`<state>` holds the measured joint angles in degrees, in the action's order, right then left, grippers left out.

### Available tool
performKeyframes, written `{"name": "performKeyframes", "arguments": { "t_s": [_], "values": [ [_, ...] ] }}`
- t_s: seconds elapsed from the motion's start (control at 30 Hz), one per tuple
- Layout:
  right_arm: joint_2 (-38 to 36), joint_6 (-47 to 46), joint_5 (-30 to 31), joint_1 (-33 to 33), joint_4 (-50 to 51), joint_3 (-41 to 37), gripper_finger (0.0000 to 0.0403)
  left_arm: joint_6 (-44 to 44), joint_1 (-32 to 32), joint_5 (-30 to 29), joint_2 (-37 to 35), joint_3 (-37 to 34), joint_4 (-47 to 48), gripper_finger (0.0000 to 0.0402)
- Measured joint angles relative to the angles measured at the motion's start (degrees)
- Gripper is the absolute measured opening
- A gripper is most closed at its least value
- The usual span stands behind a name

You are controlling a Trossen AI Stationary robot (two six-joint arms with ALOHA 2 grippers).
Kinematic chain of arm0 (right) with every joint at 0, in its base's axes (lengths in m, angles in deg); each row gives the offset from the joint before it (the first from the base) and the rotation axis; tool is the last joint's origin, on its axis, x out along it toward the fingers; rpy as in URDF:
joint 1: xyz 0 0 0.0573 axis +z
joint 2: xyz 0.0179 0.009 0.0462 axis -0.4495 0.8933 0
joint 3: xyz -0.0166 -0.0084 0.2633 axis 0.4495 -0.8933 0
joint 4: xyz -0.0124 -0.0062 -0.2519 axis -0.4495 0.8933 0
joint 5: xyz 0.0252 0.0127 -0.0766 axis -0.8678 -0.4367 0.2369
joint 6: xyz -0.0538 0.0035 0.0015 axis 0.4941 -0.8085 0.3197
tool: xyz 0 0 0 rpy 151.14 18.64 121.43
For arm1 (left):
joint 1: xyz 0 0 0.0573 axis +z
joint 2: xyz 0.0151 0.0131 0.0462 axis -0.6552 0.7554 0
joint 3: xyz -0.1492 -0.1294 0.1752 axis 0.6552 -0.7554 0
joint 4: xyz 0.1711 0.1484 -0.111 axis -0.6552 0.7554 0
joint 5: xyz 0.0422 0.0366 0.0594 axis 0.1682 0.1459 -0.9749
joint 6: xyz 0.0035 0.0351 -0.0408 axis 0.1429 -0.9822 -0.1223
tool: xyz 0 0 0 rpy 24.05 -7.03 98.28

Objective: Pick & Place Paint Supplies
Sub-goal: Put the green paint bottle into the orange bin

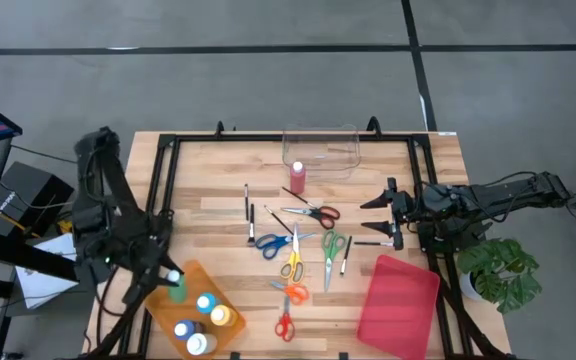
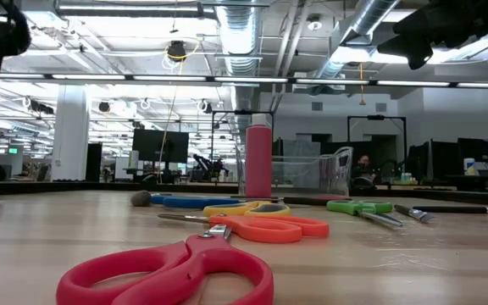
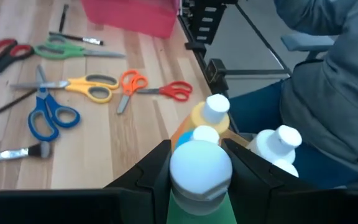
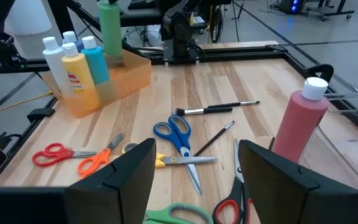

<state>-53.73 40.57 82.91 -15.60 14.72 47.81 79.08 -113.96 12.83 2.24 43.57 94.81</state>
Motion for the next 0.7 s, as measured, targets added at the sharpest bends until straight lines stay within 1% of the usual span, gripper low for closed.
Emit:
{"name": "performKeyframes", "arguments": {
  "t_s": [0.23, 0.3, 0.37, 0.5, 0.7],
  "values": [
    [0.0, -1.48, 0.42, -0.04, 0.01, 0.0, 0.0226, 1.32, -10.8, -12.74, 4.07, -0.01, 0.45, 0.0117],
    [0.0, -1.48, 0.42, -0.04, 0.0, 0.0, 0.0226, 1.71, -12.91, -16.42, 5.24, -0.01, 1.01, 0.0119],
    [0.0, -1.48, 0.42, -0.04, 0.0, 0.0, 0.0226, 4.26, -14.18, -19.44, 6.22, -0.02, 2.88, 0.0122],
    [0.0, -1.48, 0.42, -0.04, 0.02, 0.0, 0.0226, 10.59, -14.37, -21.65, 8.26, -0.04, 7.91, 0.0123],
    [0.0, -1.48, 0.42, -0.02, 0.38, 0.0, 0.0226, 12.17, -14.37, -22.67, 10.66, -0.07, 9.28, 0.0124]
  ]
}}
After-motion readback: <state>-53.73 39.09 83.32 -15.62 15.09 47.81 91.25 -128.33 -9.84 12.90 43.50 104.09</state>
